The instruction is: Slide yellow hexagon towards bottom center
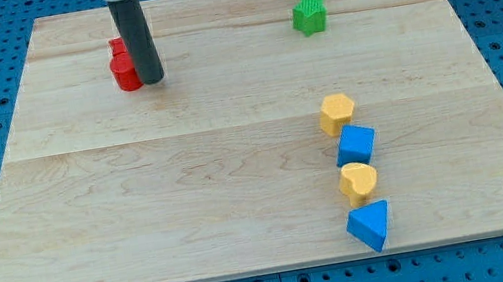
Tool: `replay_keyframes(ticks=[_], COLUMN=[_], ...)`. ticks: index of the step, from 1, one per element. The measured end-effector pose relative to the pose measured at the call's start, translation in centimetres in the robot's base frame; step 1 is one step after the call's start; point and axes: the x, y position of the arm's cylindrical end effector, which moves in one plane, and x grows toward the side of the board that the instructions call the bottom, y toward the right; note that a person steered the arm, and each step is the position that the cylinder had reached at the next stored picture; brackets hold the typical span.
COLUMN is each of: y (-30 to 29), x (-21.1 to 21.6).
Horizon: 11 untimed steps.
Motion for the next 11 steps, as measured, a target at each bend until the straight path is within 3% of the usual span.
replay_keyframes(ticks=[2, 5, 6, 8, 11], y=[7.9, 28.9, 30.2, 23.8, 16.4], x=[1.8, 8.2, 9.7, 10.2, 15.1])
